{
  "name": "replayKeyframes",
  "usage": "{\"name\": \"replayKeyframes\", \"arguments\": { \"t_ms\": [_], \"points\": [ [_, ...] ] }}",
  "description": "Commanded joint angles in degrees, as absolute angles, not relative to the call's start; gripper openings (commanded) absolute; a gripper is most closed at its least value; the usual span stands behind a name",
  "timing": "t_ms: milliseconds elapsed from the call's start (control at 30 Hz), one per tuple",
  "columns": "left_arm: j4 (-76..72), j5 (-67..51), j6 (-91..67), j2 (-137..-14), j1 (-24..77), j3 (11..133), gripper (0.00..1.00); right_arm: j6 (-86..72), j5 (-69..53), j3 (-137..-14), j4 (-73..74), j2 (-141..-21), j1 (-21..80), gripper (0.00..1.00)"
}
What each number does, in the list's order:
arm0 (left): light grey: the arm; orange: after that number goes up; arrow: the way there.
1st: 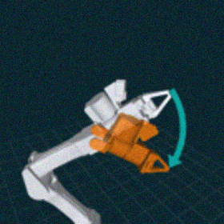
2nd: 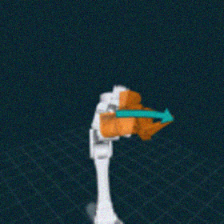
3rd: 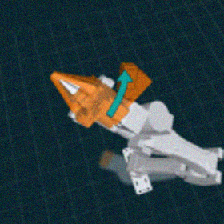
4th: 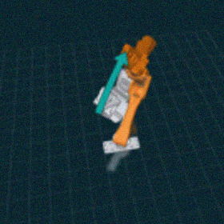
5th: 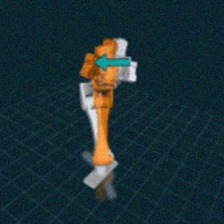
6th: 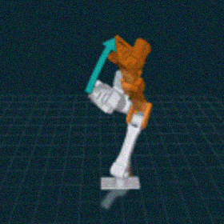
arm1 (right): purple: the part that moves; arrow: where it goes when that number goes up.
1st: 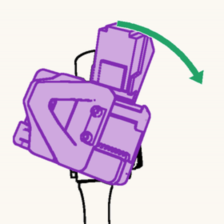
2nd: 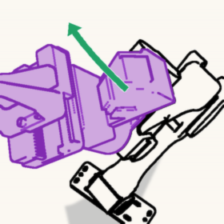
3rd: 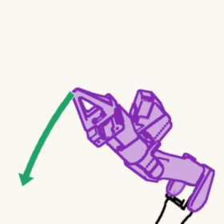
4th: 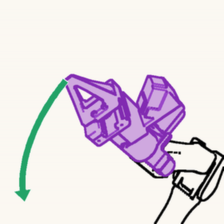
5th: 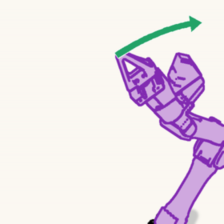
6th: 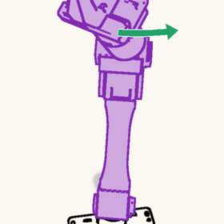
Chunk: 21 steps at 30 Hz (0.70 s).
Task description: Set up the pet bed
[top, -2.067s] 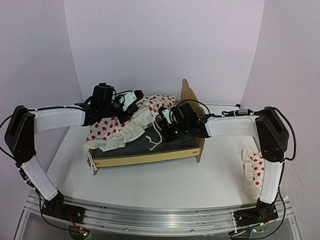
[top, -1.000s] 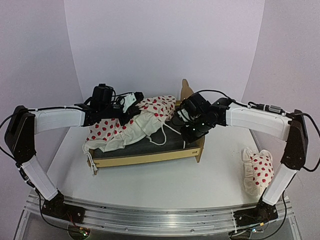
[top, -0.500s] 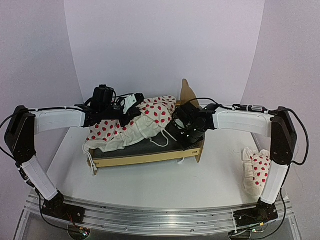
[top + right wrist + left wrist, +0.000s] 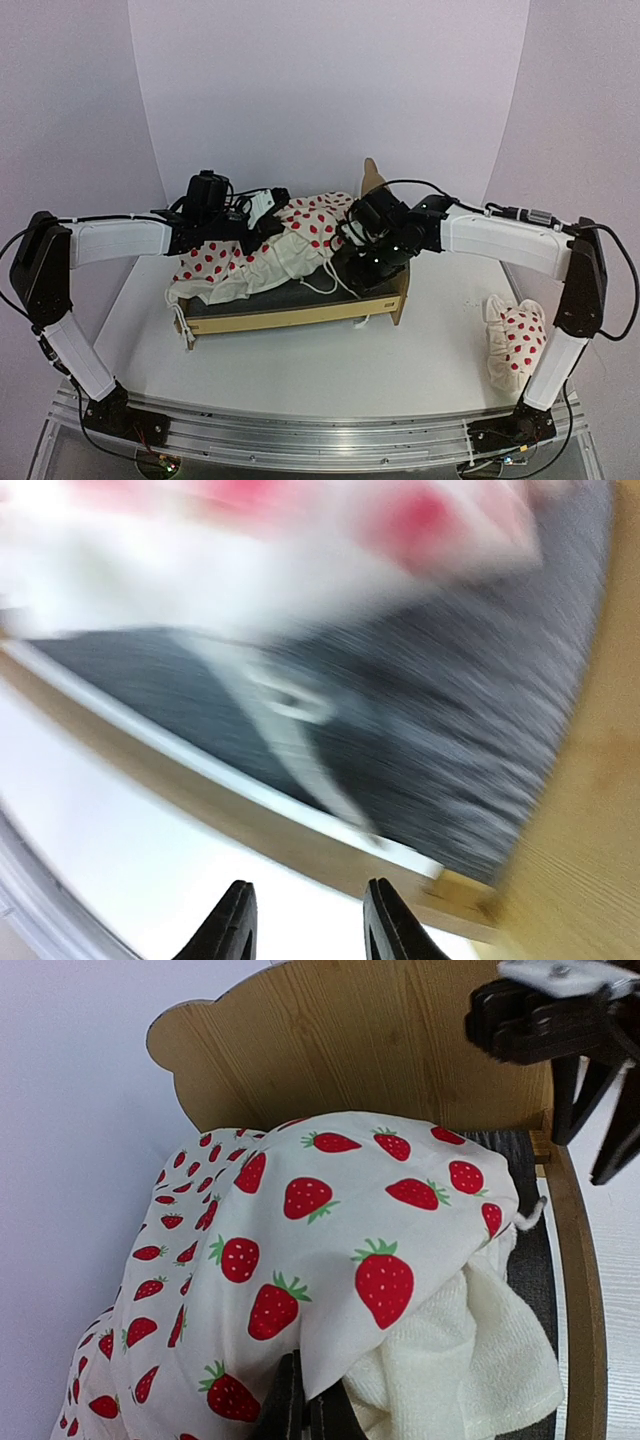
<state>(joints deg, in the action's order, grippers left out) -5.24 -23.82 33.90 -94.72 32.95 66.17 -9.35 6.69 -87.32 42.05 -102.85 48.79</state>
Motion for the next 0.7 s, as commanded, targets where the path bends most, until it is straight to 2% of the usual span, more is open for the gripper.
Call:
{"name": "replayKeyframes", "arguments": {
  "t_ms": [0,133,333,667],
  "points": [
    [-9.42,-21.90,32.20,-96.20,33.13,67.74,0.00,-5.77,-3.07,-86.36,29.45,-100.85,52.57,0.36],
    [-10.50,-17.63,31.79,-98.66,33.13,69.60,0.00,-4.95,-6.66,-87.17,21.55,-105.41,53.03,0.35],
    [-10.64,-17.37,32.02,-99.33,33.13,70.06,0.00,-0.57,-0.85,-93.08,21.61,-114.06,53.01,0.28],
    [-10.73,-17.10,32.36,-99.36,33.13,69.89,0.00,4.02,8.69,-98.32,21.67,-121.52,52.88,0.31]
  ]
}}
